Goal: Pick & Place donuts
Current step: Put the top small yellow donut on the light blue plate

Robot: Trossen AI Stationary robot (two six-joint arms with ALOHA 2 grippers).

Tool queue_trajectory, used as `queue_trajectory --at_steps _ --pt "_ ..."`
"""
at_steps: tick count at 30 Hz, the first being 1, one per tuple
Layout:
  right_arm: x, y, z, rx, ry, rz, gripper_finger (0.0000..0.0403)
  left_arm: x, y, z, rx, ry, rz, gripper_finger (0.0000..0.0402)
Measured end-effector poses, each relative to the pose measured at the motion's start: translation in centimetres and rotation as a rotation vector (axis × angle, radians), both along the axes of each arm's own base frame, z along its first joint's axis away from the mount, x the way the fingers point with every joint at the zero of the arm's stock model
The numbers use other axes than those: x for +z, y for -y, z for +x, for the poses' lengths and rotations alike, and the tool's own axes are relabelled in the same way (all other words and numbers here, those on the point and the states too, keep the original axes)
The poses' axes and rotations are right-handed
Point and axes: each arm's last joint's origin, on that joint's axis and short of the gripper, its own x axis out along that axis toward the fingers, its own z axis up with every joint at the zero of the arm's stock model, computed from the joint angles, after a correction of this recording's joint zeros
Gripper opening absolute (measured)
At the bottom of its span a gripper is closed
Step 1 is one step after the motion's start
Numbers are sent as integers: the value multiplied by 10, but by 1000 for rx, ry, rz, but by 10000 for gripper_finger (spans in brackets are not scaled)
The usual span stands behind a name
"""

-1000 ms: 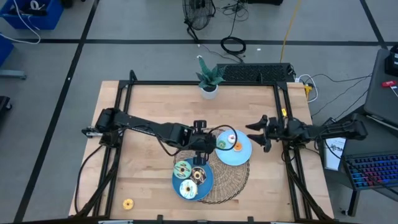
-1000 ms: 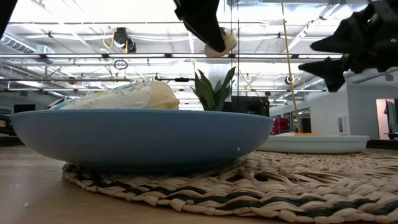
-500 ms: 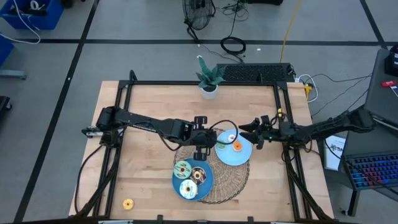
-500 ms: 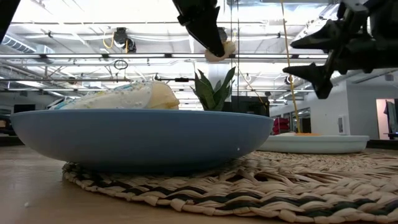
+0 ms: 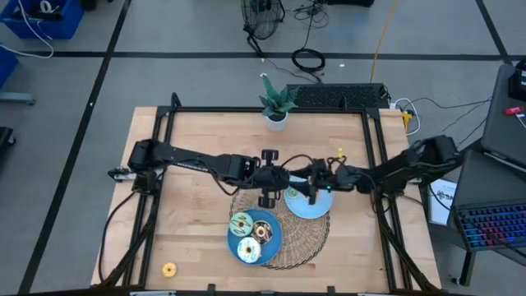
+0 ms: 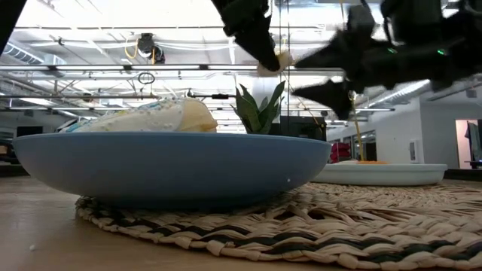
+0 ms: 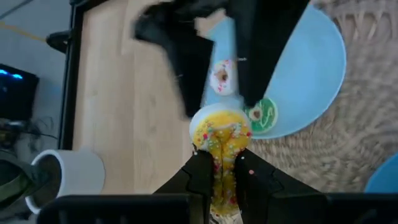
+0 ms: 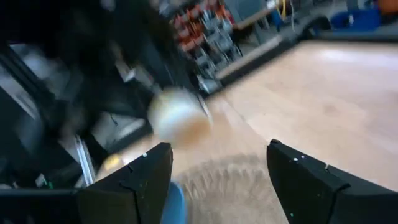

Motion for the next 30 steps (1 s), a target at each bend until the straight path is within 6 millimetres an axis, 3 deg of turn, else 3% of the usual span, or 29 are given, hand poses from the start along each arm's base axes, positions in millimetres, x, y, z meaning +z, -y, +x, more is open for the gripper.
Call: queue_trajectory --at_steps 4,10,30 --pt "3 0 17 -3 4 -18 242 -12 3 -3 -7 -39 48 56" --pt "12 -2 20 2 72 -11 242 -30 1 -8 46 -80 96 56" --pt "11 -2 20 -1 57 -28 242 -24 2 0 41 18 133 56"
